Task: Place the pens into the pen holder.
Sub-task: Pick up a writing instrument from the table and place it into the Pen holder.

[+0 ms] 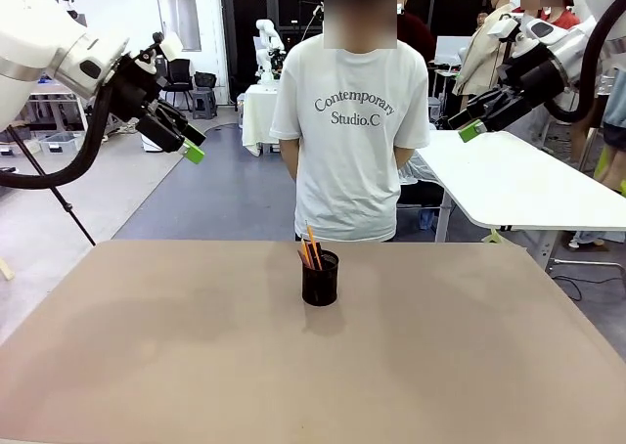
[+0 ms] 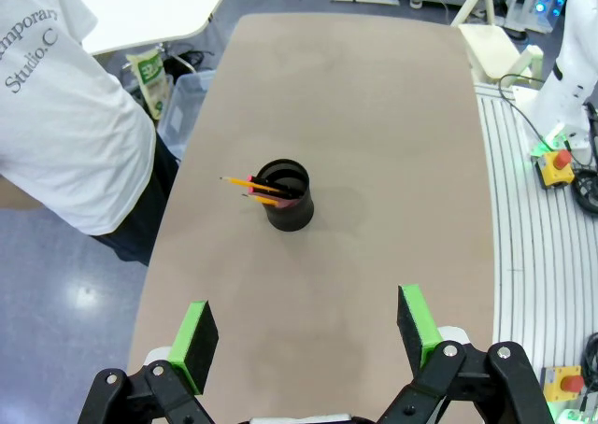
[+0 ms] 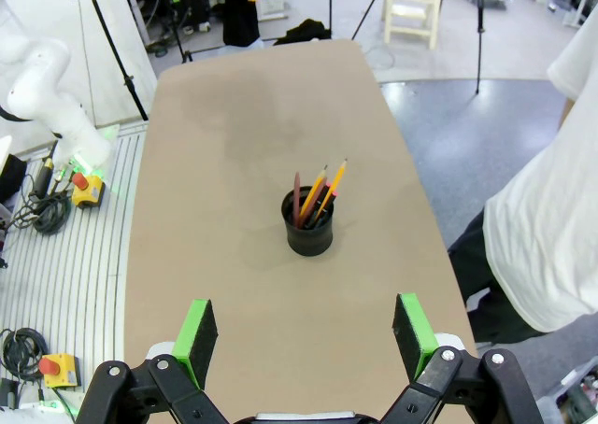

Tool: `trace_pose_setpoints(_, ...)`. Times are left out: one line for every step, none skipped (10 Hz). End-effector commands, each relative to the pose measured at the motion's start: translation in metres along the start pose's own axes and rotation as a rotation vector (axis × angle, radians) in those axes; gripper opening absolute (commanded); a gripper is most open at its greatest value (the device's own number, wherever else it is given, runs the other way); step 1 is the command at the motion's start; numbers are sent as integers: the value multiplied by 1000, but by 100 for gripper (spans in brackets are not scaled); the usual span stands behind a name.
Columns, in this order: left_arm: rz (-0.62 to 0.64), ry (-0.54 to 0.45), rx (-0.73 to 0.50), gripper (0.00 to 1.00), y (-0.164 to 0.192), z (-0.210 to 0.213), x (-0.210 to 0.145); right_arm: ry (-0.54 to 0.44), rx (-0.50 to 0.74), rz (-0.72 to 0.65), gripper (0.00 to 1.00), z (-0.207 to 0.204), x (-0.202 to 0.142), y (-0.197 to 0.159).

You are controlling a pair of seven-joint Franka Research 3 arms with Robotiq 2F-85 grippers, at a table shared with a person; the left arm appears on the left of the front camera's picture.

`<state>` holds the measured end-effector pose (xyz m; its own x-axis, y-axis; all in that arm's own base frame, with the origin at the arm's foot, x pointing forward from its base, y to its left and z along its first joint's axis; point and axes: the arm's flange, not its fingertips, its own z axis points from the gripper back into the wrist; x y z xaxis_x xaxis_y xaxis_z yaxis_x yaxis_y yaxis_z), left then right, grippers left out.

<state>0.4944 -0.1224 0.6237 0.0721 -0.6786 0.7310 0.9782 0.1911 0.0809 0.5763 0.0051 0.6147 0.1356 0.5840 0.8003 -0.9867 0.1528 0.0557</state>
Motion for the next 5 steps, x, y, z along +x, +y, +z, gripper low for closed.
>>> trace_pose_setpoints(6,8,7,100,0,2,0,1,1,3,100,1,2,0)
trace_pose_setpoints(6,8,7,100,0,2,0,1,1,3,100,1,2,0)
trace_pose_setpoints(6,8,7,100,0,2,0,1,1,3,100,1,2,0)
trace_pose_setpoints(6,8,7,100,0,2,0,1,1,3,100,1,2,0)
trace_pose_setpoints(6,8,7,100,0,2,0,1,1,3,100,1,2,0)
